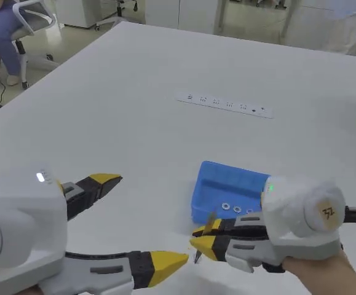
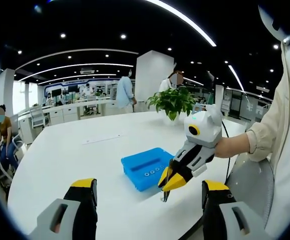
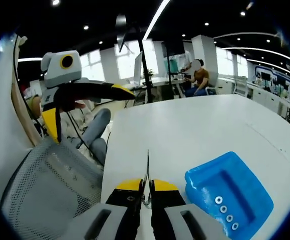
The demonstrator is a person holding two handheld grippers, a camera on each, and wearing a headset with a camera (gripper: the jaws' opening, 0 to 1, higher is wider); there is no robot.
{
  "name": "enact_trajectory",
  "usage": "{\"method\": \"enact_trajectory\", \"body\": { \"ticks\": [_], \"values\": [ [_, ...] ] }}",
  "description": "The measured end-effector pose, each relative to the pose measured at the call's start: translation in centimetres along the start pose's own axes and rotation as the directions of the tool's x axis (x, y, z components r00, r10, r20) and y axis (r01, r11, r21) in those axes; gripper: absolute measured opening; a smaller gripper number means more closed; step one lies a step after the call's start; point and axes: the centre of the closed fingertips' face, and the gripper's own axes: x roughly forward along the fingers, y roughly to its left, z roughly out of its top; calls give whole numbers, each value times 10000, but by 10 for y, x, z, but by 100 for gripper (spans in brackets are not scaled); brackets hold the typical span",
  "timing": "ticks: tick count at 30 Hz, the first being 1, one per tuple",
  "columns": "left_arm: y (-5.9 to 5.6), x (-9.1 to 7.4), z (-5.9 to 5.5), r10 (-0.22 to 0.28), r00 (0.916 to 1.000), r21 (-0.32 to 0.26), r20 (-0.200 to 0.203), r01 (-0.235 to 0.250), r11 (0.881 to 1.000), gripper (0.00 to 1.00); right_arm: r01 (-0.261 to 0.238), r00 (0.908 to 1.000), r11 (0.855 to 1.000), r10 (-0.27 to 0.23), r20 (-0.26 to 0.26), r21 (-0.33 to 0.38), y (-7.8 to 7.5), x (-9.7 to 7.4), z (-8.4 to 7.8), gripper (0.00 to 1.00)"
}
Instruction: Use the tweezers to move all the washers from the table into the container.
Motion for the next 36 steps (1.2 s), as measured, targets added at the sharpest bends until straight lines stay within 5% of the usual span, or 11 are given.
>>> {"method": "enact_trajectory", "body": {
  "ticks": [9,16,26,36],
  "values": [
    [0,1,0,-62,10000,21,-44,62,10000,88,70,9925,9953,-187,1207,961,-17,-11,27,2],
    [4,-1,0,46,10000,-11,-28,-46,10000,87,780,9809,9860,-1024,1657,1476,-49,-16,41,2],
    [4,0,-2,47,10000,-33,-70,-47,10000,87,2090,9557,9474,-2505,1548,2425,-101,-13,39,2],
    [6,1,-3,75,9999,-95,-136,-77,9999,87,2537,9588,9396,-2757,684,2296,-119,6,18,2]
  ]
}}
